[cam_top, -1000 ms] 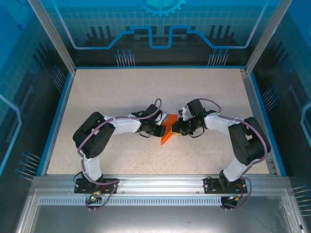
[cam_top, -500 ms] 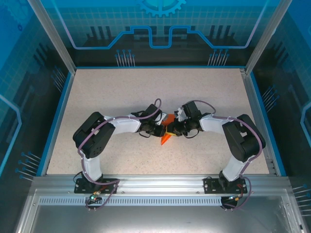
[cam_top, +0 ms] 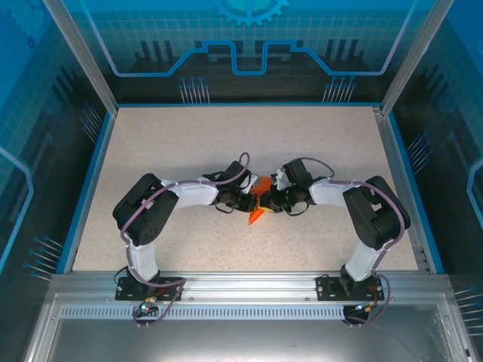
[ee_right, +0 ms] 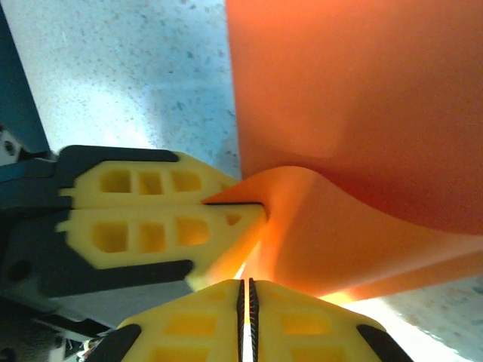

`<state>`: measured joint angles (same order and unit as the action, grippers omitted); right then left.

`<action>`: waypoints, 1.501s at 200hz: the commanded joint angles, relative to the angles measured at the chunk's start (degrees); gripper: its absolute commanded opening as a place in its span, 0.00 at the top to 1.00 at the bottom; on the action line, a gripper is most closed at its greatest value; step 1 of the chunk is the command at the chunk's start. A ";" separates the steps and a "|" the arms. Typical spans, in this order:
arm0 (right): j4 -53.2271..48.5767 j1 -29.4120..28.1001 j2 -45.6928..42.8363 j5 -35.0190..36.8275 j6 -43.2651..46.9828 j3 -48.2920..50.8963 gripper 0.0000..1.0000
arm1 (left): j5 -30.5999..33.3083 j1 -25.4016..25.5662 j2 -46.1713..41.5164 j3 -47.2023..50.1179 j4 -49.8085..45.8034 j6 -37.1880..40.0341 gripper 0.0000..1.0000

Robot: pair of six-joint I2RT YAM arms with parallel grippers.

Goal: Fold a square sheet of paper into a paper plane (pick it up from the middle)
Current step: Third fold the triangle at the center of the table.

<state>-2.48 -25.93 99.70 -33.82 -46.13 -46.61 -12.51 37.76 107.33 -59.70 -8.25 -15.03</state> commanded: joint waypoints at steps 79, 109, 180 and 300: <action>1.98 0.89 -1.48 -1.08 -2.12 0.73 0.87 | -2.03 0.03 1.22 -0.44 -0.84 0.83 0.96; 1.08 0.98 -0.70 -0.33 -1.80 -0.19 0.87 | -2.33 -0.01 1.23 -0.46 -0.67 0.88 0.96; -1.20 1.17 0.41 1.67 -1.06 -0.64 0.87 | -2.53 0.02 1.14 -0.50 -0.80 1.23 0.95; -6.35 1.24 -0.92 4.14 0.87 -0.45 0.88 | -3.92 0.03 1.83 -1.41 -1.46 2.41 0.95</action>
<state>-6.20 -25.34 99.92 -30.26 -46.06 -46.50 -14.48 37.76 107.77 -59.96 -8.23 -14.41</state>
